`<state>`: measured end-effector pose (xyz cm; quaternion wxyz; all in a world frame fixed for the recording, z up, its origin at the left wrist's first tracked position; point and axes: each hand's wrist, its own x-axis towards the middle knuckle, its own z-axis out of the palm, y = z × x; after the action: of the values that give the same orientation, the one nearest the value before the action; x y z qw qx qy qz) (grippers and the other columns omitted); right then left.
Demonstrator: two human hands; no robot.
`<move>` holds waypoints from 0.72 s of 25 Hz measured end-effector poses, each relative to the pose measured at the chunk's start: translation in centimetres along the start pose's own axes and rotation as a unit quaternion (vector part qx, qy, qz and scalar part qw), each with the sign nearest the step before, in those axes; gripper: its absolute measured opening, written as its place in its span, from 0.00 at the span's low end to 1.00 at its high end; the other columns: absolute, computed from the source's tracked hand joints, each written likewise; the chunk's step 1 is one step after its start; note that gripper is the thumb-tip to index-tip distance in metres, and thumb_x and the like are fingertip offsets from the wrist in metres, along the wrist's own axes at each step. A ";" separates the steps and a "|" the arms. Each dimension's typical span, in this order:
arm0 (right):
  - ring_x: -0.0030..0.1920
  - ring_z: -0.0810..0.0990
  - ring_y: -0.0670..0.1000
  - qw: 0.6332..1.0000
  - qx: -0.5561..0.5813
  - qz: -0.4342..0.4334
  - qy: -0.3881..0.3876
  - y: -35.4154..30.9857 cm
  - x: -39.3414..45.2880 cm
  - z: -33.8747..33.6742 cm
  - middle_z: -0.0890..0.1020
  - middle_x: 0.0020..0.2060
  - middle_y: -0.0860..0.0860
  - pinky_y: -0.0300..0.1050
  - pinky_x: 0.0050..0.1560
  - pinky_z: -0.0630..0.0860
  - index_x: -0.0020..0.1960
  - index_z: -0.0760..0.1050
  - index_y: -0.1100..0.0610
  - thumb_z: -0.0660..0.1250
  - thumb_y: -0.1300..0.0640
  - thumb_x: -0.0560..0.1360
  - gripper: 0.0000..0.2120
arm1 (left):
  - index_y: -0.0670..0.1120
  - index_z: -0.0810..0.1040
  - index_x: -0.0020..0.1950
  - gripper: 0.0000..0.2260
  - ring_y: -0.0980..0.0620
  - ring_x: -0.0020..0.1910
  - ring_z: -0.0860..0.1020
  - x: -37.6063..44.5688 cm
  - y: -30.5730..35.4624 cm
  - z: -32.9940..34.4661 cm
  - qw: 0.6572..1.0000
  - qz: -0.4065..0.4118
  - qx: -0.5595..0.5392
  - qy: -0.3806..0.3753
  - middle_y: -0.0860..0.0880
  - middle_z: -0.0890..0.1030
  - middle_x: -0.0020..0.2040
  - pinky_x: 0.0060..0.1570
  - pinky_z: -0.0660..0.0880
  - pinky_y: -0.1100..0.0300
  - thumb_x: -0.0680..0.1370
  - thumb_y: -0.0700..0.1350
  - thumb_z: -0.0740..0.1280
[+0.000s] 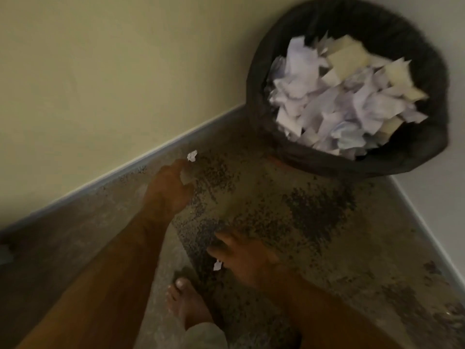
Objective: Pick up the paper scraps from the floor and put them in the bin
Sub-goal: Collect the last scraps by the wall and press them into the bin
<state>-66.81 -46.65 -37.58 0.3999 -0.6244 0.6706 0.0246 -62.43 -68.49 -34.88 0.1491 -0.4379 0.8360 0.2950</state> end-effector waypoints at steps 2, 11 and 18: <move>0.76 0.46 0.65 0.994 -0.062 -0.036 -0.087 0.6 3.0 3.1 0.44 0.78 0.56 0.70 0.63 0.67 0.78 0.50 0.47 0.58 0.53 0.82 0.28 | 0.53 0.62 0.76 0.28 0.38 0.61 0.74 1.7 -1.8 2.7 0.999 0.023 0.031 -0.003 0.41 0.71 0.65 0.57 0.73 0.49 0.77 0.47 0.68; 0.69 0.63 0.63 0.949 -0.170 -0.223 -0.147 3.6 7.6 9.1 0.57 0.75 0.58 0.61 0.50 0.77 0.75 0.62 0.58 0.57 0.54 0.83 0.21 | 0.59 0.50 0.79 0.36 0.36 0.73 0.60 11.3 -4.4 8.1 0.978 0.096 0.183 0.002 0.46 0.49 0.80 0.67 0.68 0.39 0.78 0.46 0.67; 0.69 0.64 0.65 0.964 -0.139 -0.174 -0.147 5.0 6.3 4.2 0.64 0.70 0.63 0.66 0.60 0.70 0.70 0.68 0.63 0.59 0.59 0.81 0.19 | 0.43 0.82 0.53 0.07 0.44 0.49 0.81 12.7 -4.5 7.7 0.991 0.012 0.130 0.034 0.42 0.83 0.52 0.52 0.78 0.51 0.77 0.39 0.67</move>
<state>-68.29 -48.50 -46.36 0.4014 -0.7702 0.4757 0.1391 -66.05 -73.86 -49.02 0.1724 -0.4141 0.8774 0.1701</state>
